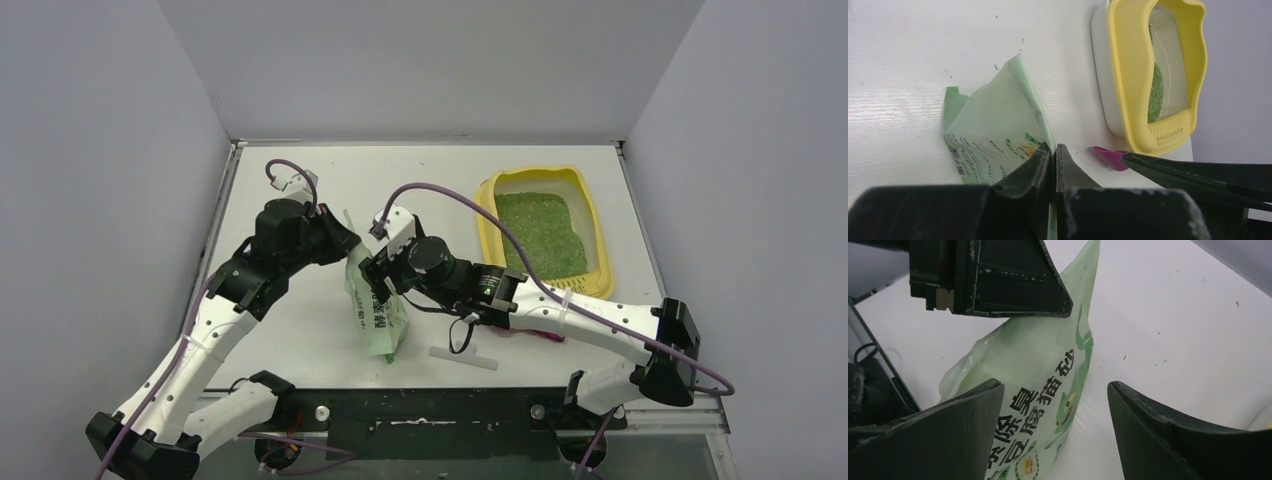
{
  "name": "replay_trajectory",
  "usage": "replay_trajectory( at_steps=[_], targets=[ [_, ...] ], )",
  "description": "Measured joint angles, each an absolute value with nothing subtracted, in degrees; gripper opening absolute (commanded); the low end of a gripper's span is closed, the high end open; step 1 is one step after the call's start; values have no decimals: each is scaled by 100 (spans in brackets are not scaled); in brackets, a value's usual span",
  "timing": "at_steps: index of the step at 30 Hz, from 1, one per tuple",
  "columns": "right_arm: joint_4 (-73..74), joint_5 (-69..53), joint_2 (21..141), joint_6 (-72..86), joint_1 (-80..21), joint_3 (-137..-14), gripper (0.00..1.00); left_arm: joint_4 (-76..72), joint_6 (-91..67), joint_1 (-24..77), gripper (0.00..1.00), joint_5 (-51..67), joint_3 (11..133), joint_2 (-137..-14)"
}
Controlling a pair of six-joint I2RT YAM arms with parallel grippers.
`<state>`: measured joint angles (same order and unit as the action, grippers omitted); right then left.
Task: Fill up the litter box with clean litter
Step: Open the cat litter bag at the center of the board.
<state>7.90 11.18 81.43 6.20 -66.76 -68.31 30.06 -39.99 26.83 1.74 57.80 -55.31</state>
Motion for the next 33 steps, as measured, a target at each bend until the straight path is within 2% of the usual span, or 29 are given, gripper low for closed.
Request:
replay_trajectory(
  at_steps=[9,16,19,21,23,27,30,33],
  targets=[
    [1035,963,8145,2058,-6685,-7148,66,3046,-4007,2683,0,130,5798,-5531],
    [1050,897,8495,2871,-6757,-7266,50,3063,-4038,2679,0,128,5802,-5531],
    [1090,854,8676,3109,-6757,-7301,31,3068,-4036,2679,0,110,5802,-5533],
    [1114,838,8746,3205,-6757,-7347,33,3076,-4034,2676,0,86,5802,-5533],
    [1164,838,8777,3280,-6751,-7400,45,3081,-4034,2661,0,71,5802,-5531],
    [1367,819,8777,3398,-6775,-7553,55,3081,-4034,2648,0,64,5802,-5533],
    [1522,893,8774,3391,-6849,-7710,61,3083,-4036,2637,0,62,5806,-5531],
    [1579,1031,8774,3391,-7008,-7813,61,3089,-4071,2622,0,67,5813,-5537]
  ],
)
